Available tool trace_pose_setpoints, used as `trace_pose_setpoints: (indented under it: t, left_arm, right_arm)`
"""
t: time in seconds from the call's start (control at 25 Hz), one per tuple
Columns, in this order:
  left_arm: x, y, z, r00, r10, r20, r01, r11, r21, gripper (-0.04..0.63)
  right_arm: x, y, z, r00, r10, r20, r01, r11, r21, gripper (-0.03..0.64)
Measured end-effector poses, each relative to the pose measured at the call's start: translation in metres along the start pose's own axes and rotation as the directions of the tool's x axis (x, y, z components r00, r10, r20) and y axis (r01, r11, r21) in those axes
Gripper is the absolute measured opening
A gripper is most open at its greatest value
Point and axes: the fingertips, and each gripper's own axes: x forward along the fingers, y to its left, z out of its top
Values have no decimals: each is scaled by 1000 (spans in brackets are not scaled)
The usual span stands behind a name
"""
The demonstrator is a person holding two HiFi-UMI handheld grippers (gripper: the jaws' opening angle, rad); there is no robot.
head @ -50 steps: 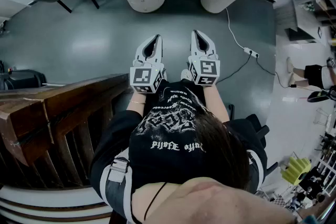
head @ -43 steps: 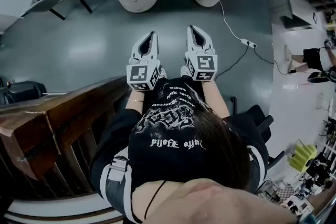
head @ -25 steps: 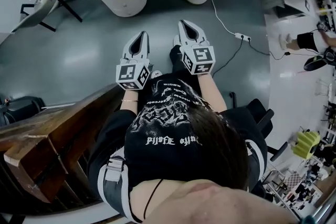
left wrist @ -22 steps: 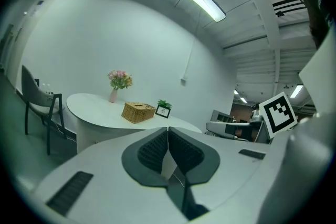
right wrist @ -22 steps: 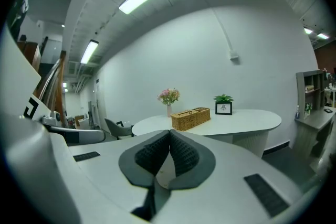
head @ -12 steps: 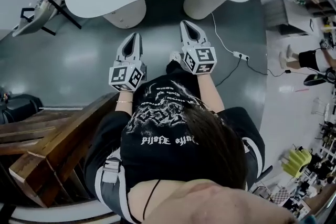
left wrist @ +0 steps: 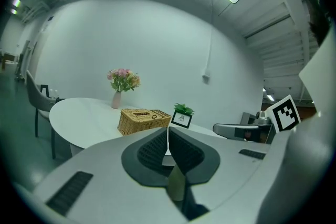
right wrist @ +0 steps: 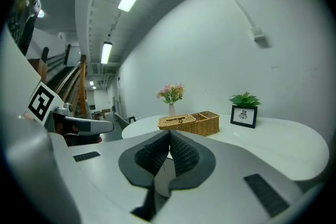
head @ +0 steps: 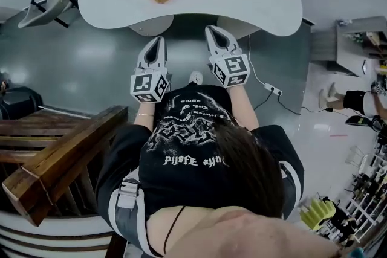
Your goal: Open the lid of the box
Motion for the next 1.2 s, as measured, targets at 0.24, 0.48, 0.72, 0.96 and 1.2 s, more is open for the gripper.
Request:
trace_pose_setpoints:
  t: [0.24,0.48,0.72,0.96,1.2]
  left_arm:
    - [30,-9,2,998,57,-3,-57,998,-7,27]
    - [47,-9,-6,998,55,-39,-55,998,-4,26]
    - [66,13,1,999,46,-29,-47,999,-19,26]
    - [113,48,14,998,54,-36,-55,998,-34,26]
    - [154,84,24,997,46,-60,-46,999,5,26]
  right_arm:
    - [12,-30,10,999,45,-9,-45,999,-12,25]
    - [24,-46,8,999,51,-12,-50,996,70,25]
    - [40,-59,5,1000,18,-22,-15,990,138,25]
    - [70,-83,10,999,3,-40,3,986,167,26]
    - [123,-104,16,993,-63,-97,75,990,118,26]
